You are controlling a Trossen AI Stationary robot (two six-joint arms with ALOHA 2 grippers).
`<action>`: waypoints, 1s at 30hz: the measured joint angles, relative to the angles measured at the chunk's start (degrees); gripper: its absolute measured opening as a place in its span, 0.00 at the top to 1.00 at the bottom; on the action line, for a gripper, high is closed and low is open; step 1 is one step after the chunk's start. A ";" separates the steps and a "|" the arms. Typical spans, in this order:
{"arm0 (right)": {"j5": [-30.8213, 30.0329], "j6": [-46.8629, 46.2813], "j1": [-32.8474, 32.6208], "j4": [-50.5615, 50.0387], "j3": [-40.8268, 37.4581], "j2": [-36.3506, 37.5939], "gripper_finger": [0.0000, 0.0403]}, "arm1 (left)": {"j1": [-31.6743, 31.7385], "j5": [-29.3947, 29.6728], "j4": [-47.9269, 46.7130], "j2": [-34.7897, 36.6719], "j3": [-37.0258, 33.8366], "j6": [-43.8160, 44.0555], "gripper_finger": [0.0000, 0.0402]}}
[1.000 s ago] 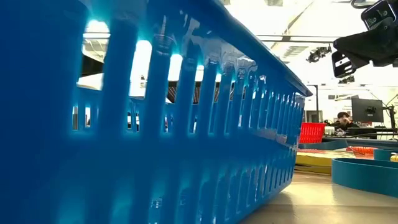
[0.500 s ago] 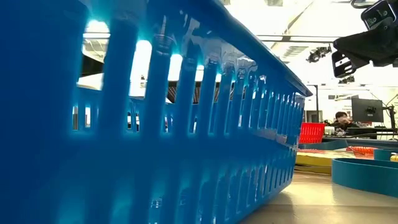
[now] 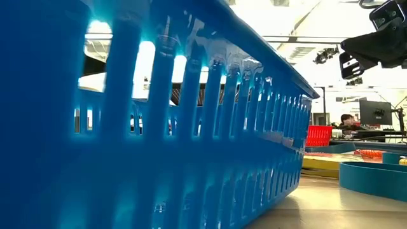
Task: Pick & Place Office Desk Supplies
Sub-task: Put the blue rubber band into the blue bin
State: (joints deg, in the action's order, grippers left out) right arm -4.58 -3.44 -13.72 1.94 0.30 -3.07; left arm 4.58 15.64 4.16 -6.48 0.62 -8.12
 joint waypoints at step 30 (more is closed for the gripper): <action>5.49 6.67 -0.04 1.69 0.02 0.00 1.00 | -1.12 -8.16 8.43 -1.48 2.35 22.94 1.00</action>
State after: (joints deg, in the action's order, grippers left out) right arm 0.92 3.23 -13.76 3.62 0.31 -3.07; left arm 3.46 7.48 12.59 -7.96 2.97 14.82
